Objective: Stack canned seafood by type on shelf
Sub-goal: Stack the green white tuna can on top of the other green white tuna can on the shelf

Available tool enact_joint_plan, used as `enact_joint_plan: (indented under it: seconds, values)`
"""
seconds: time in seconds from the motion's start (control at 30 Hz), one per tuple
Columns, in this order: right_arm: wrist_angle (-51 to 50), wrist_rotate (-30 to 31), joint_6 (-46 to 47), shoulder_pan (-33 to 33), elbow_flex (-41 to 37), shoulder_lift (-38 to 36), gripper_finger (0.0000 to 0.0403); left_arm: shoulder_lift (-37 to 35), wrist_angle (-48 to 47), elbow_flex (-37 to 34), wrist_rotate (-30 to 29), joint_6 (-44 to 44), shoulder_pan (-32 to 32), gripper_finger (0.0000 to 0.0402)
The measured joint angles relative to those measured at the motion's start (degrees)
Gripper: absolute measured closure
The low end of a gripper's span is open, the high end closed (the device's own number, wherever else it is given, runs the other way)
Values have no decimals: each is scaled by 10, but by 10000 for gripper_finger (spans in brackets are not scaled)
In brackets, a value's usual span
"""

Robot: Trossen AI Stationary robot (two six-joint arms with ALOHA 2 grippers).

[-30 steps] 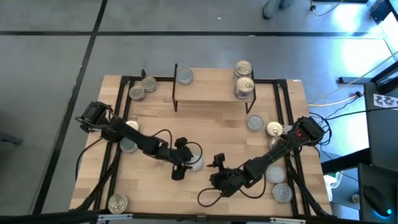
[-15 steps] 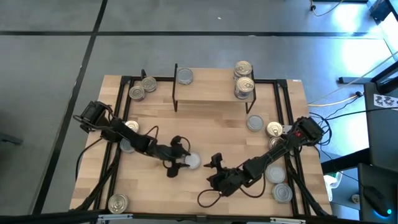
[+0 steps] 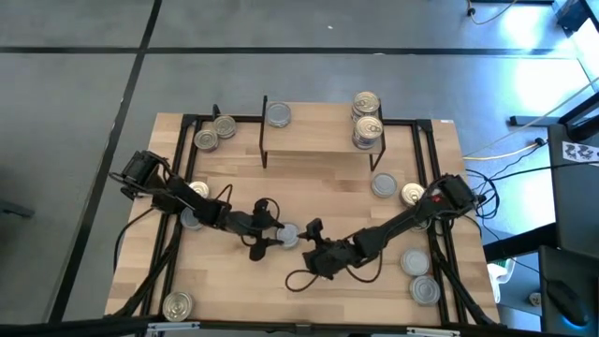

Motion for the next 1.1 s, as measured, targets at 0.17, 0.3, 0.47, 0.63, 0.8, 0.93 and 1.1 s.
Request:
enact_joint_plan:
  seconds: [0.17, 0.3, 0.47, 0.63, 0.8, 0.93, 1.1]
  values:
    - [26, 0, -68, -12, 0, 32, 93, 0, -1, -1, 0, -4, 4, 141]
    - [33, 12, -84, -15, 0, 42, 93, 0, 0, -1, 0, -4, 5, 141]
    - [33, 11, -84, -15, 0, 43, 93, 1, 1, -1, 1, -4, 6, 141]
    - [32, 11, -84, -15, 0, 43, 93, 1, 1, -1, 1, -4, 6, 141]
    - [46, 10, -84, -16, 0, 47, 93, 1, 1, -1, 1, -4, 6, 141]
    - [58, 22, -84, -16, 0, 47, 93, 1, 1, -1, 1, -4, 6, 141]
    - [58, 18, -109, -16, 0, 49, 93, 1, 1, -1, 1, -4, 6, 141]
